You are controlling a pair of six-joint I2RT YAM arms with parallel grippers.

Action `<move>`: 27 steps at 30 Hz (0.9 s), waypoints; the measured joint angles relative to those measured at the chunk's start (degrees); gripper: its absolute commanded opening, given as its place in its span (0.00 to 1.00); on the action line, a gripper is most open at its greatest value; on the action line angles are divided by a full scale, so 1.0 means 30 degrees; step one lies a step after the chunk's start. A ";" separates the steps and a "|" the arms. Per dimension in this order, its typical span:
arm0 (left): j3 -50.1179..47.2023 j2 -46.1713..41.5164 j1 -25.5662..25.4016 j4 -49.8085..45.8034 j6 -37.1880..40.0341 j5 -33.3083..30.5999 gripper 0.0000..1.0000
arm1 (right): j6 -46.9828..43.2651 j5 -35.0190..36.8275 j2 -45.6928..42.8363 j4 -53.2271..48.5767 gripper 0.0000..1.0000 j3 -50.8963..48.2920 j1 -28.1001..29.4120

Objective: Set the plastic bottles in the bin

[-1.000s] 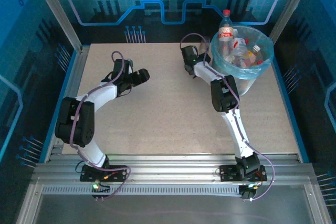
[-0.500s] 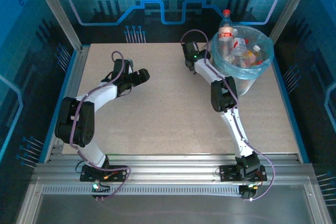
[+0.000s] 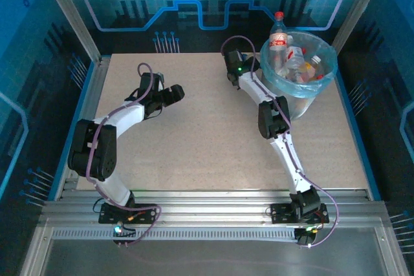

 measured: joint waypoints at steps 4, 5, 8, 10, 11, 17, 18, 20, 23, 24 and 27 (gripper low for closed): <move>0.0000 0.0299 0.0000 -0.0007 -0.0007 0.0138 0.86 | -0.0736 -0.0539 0.0794 0.0131 0.79 0.1537 -0.0066; 0.0000 0.0357 0.0000 0.0000 -0.0015 0.0160 0.86 | -0.0860 -0.0670 0.1013 0.0117 0.79 0.1909 -0.0102; 0.0000 0.0495 0.0000 0.0000 -0.0168 0.0262 0.86 | -0.0882 -0.1129 0.1443 -0.0051 0.79 0.2718 -0.0262; 0.0000 0.0576 0.0000 0.0015 -0.0357 0.0277 0.86 | -0.0619 -0.1370 0.1443 -0.0255 0.80 0.2754 -0.0401; 0.0022 0.0648 0.0000 0.0058 -0.0401 0.0277 0.86 | -0.0430 -0.1530 0.1443 -0.0342 0.80 0.2754 -0.0466; 0.0189 0.1064 0.0000 0.0124 -0.0495 0.0408 0.86 | 0.0969 -0.2302 0.1224 -0.1151 0.82 0.2754 -0.0809; 0.0219 0.1064 -0.0007 0.0131 -0.0495 0.0415 0.86 | 0.1297 -0.2463 0.1180 -0.1377 0.82 0.2754 -0.0911; 0.0277 0.1064 0.0000 0.0146 -0.0495 0.0415 0.86 | 0.1880 -0.2688 0.1100 -0.1792 0.82 0.2747 -0.1100; 0.0284 0.1064 -0.0007 0.0138 -0.0495 0.0415 0.86 | 0.2703 -0.2958 0.0911 -0.2616 0.82 0.2718 -0.1355; 0.0284 0.1064 -0.0007 0.0138 -0.0495 0.0415 0.86 | 0.2994 -0.3016 0.0838 -0.2885 0.82 0.2681 -0.1413; 0.0284 0.1064 -0.0007 0.0138 -0.0495 0.0415 0.86 | 0.3759 -0.3140 0.0590 -0.3344 0.82 0.2368 -0.1537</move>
